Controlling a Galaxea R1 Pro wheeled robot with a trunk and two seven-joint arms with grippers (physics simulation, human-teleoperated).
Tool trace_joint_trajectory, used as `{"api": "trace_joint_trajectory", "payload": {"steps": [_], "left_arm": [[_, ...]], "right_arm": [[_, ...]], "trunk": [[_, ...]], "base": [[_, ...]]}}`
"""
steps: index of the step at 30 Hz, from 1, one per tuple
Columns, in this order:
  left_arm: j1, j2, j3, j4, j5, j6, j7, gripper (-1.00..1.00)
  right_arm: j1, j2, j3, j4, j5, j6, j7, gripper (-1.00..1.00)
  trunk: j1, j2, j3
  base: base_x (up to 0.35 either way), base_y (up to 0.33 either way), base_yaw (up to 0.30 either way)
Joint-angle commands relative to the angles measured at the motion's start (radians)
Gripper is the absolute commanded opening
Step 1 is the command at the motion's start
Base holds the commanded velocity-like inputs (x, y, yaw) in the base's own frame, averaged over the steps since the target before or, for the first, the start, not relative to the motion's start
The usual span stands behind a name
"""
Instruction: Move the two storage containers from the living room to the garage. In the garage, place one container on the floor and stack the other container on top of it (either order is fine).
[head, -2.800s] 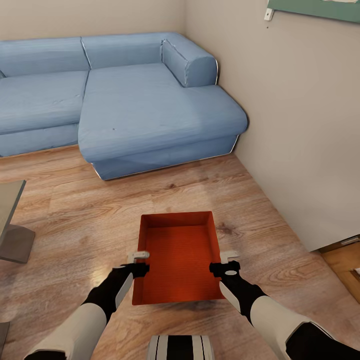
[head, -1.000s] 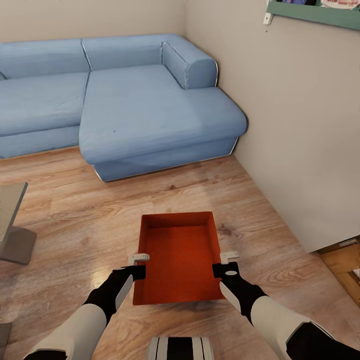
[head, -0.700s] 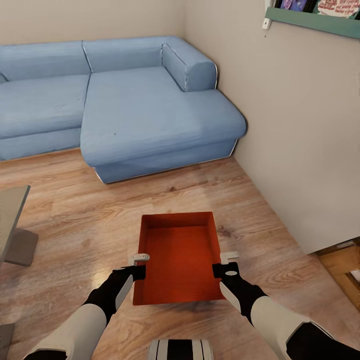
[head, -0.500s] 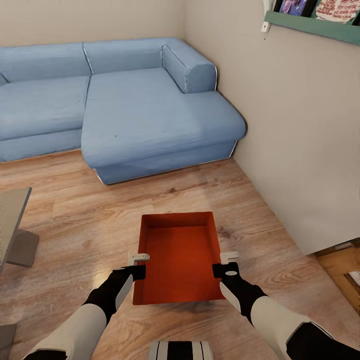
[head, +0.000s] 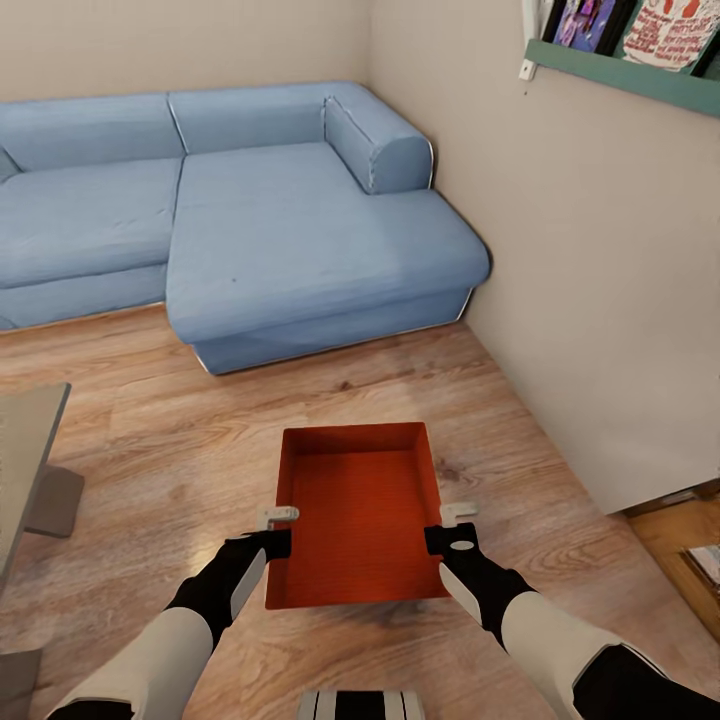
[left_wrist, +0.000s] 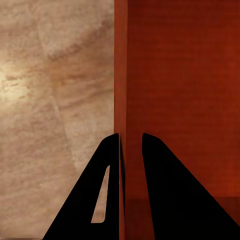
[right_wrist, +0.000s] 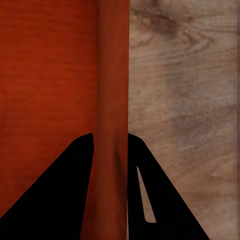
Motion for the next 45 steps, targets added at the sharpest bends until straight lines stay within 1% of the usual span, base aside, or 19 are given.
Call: {"api": "trace_joint_trajectory", "payload": {"steps": [1, 45], "left_arm": [[0.001, 0.001, -0.003, 0.005, -0.002, 0.006, 0.013, -1.00], [0.001, 0.001, -0.003, 0.005, -0.002, 0.000, 0.013, -1.00]], "right_arm": [[-0.001, -0.001, -0.005, -0.018, 0.014, 0.007, -0.006, -1.00], [-0.001, -0.001, -0.005, -0.019, 0.014, 0.009, -0.006, -1.00]], "trunk": [[-0.004, 0.007, 0.003], [-0.173, 0.315, 0.141]], "base": [[0.000, 0.000, 0.000], [0.000, 0.000, 0.000]]}}
